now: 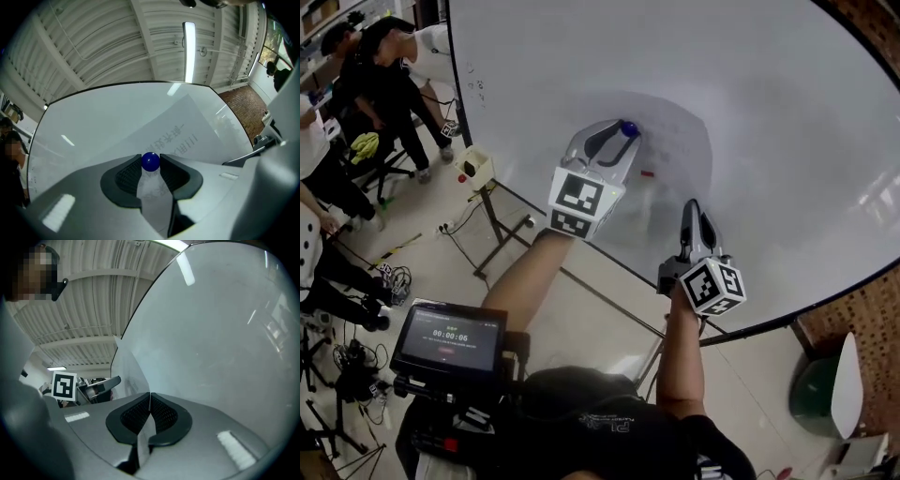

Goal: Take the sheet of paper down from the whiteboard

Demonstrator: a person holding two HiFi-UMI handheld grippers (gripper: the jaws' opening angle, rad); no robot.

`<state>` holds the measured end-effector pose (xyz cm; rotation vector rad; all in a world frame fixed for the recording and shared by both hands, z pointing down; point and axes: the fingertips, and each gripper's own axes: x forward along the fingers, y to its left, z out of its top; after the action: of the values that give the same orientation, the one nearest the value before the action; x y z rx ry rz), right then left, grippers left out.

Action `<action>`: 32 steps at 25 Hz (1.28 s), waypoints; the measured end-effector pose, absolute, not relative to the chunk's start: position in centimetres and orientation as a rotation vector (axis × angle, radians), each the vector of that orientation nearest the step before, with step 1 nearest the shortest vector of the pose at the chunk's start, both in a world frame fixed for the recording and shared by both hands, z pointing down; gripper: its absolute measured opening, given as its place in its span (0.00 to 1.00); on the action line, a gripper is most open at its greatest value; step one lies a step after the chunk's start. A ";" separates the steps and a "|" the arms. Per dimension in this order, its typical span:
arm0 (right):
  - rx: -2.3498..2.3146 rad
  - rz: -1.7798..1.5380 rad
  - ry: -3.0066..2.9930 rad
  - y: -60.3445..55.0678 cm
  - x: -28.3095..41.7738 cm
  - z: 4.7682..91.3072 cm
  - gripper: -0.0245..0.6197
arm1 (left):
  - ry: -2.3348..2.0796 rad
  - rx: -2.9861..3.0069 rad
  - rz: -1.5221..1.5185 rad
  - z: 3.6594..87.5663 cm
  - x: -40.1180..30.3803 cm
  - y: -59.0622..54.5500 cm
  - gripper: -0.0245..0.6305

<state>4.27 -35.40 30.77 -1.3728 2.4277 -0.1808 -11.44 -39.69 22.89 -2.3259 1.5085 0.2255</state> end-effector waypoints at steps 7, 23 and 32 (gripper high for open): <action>-1.471 -0.181 2.545 -35.9 2.0 36.8 0.06 | 1.670 -2.342 0.160 29.1 -16.5 -39.8 0.23; -1.579 -0.201 2.716 -26.6 10.2 46.0 0.06 | 1.967 -2.347 0.049 38.8 -11.0 -27.4 0.23; -1.579 -0.056 2.741 -20.3 11.5 44.2 0.06 | 1.966 -2.361 0.046 39.9 -6.0 -20.8 0.23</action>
<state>11.45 -20.26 44.18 -1.5789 2.7407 -0.0556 -6.04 -20.84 39.90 -2.3606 1.9657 0.0458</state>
